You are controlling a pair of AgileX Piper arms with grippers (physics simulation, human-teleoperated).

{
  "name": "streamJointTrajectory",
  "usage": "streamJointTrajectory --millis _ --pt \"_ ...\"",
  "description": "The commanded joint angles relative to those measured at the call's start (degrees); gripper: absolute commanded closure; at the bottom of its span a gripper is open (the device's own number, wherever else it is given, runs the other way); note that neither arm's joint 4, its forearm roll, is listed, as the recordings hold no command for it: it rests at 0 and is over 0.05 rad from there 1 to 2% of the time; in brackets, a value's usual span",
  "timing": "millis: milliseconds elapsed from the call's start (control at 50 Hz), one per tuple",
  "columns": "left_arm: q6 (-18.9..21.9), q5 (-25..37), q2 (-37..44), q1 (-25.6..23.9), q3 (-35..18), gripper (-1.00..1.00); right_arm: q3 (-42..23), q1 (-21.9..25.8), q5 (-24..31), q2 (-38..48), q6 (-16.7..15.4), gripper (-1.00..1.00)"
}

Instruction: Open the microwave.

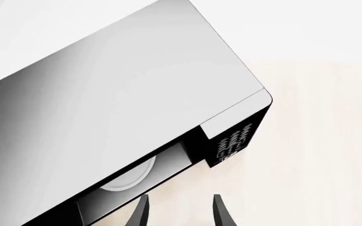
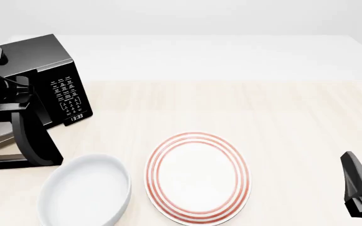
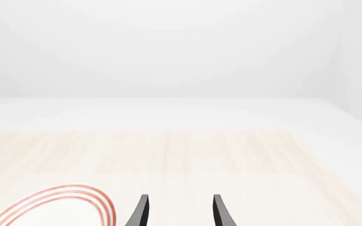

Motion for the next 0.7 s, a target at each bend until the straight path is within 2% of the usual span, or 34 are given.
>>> streamJointTrajectory --millis 20,700 --pt "0.07 -0.26 0.23 0.25 0.14 -1.0 0.0 0.0 0.0 0.0 0.0 -1.0" --pt "0.07 -0.26 0.23 0.25 0.14 -1.0 0.0 0.0 0.0 0.0 0.0 -1.0"
